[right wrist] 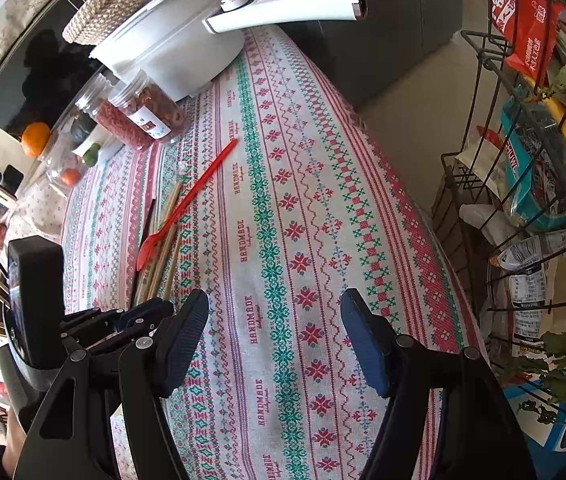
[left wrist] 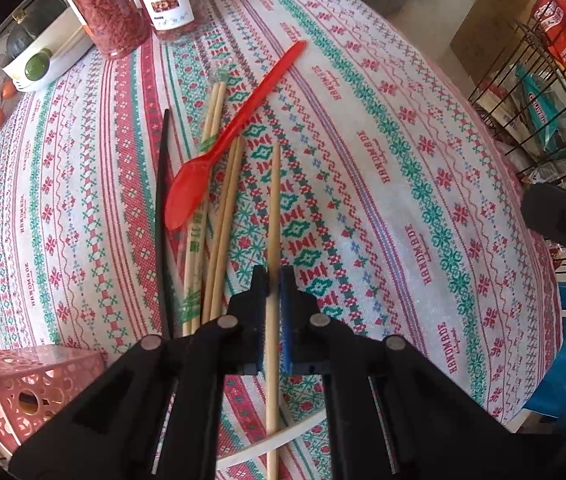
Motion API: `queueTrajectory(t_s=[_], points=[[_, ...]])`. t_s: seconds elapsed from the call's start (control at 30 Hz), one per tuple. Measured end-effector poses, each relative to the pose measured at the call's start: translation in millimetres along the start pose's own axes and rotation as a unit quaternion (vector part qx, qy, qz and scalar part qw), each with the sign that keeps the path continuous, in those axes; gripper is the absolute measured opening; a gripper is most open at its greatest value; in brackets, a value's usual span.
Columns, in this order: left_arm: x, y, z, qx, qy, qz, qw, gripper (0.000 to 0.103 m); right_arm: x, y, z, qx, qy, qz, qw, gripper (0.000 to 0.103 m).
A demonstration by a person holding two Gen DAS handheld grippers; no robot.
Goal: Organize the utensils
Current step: 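Lift the chopstick upright with the left tool while the right tool grasps another wooden chopstick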
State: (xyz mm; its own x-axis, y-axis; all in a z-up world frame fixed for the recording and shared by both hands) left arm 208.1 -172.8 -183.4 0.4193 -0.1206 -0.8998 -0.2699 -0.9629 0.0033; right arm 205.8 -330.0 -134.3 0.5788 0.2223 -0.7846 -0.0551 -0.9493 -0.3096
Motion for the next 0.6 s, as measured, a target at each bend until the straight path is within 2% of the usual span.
queueTrajectory(t_s=[0.13,0.3,0.6], points=[[-36.5,3.2,-6.8,0.002,0.052,0.010,0.9986,0.008,-2.5,-1.7,1.3,0.003,0.002,-0.003,1.000,0.071],[-86.0,-8.6,-6.1,0.007,0.119,0.022,0.9926,0.008,-5.1,-5.1,3.5,0.010,0.002,-0.006,1.000,0.071],[-155.0,-49.0,22.2,-0.004,0.220,0.045,0.9744,0.008,-4.0,-20.6,10.0,-0.007,0.000,-0.003,1.000,0.071]])
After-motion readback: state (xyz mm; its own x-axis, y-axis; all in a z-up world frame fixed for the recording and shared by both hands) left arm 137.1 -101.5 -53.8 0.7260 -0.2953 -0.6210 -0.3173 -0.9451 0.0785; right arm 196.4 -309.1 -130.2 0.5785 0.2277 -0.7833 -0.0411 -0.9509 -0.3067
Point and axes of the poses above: each gripper's, at about its wrist camera, not at the fingertips, and x roughly the way its jaws point, y to its right, z to its underside, the point moved 6 cm from there along x, roughly the way its jaws point, and after that the axes turned 11 degrees about y, right-handed, at the moved point
